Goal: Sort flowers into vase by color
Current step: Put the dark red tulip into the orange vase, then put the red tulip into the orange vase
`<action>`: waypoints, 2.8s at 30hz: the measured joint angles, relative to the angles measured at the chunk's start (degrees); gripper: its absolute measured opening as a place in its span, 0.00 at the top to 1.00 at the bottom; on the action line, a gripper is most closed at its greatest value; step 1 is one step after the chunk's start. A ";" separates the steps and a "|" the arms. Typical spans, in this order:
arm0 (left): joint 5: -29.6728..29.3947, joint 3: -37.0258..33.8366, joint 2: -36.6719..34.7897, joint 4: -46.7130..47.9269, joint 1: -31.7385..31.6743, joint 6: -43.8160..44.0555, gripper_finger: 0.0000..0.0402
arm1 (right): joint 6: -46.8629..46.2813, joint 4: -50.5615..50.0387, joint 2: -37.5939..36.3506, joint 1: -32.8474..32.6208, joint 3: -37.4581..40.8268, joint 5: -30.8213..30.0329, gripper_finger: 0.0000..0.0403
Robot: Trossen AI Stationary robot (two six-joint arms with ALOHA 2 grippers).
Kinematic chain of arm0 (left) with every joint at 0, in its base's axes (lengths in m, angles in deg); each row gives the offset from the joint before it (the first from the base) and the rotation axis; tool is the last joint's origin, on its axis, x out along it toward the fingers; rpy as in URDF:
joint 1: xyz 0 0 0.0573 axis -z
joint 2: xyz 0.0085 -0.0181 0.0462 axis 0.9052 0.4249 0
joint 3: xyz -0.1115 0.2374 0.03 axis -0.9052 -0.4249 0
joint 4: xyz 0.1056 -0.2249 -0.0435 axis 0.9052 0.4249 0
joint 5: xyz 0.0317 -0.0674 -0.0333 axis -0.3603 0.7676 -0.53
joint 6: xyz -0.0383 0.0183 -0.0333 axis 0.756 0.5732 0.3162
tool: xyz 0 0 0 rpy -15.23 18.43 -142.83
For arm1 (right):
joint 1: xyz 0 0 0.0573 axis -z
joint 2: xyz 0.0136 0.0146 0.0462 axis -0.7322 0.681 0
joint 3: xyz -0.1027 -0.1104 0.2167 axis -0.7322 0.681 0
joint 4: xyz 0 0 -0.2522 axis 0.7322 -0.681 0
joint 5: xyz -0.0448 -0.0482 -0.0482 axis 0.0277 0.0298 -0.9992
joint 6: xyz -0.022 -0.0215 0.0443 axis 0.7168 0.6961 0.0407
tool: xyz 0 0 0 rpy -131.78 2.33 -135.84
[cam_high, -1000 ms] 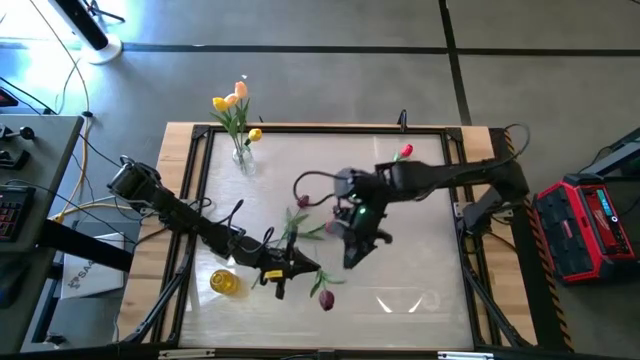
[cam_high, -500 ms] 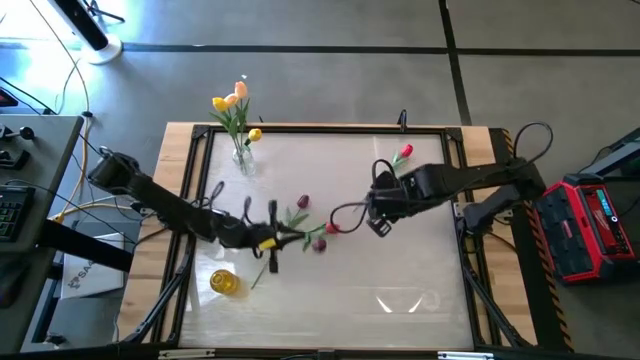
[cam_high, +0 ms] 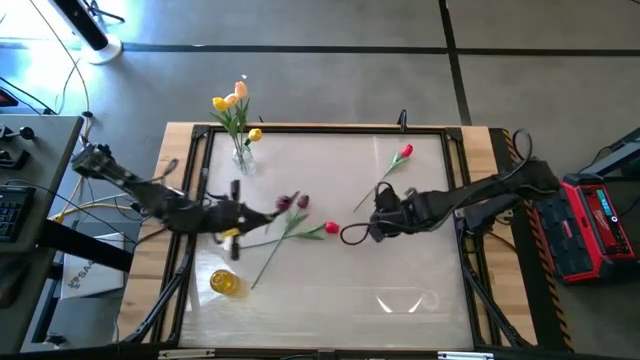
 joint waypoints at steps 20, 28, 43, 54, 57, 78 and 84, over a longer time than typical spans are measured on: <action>-17.12 -1.48 -11.41 2.98 38.01 8.82 1.00 | 0.82 63.06 -1.24 -7.94 23.16 -4.74 0.88; -33.52 -7.50 -10.91 3.29 47.02 18.99 1.00 | -0.57 62.98 -1.23 -9.58 23.16 -7.54 0.88; -43.18 -7.55 -10.24 13.57 57.71 31.01 1.00 | -3.08 62.84 -1.21 -10.35 23.16 -7.57 0.88; -43.54 -7.55 -8.16 26.67 57.80 52.06 0.98 | -3.70 63.08 -1.21 -10.35 23.16 -7.32 0.88; -42.93 -7.55 -7.46 29.21 57.80 56.41 0.95 | -3.74 63.08 -1.21 -10.35 23.16 -7.57 0.88; -33.83 -7.55 -1.98 30.13 54.96 62.15 0.71 | 1.93 67.52 -1.14 -4.13 23.13 -19.72 0.88; -31.96 -7.55 -2.25 30.37 54.96 62.13 0.71 | 6.03 59.00 -1.14 5.04 23.13 -13.28 0.77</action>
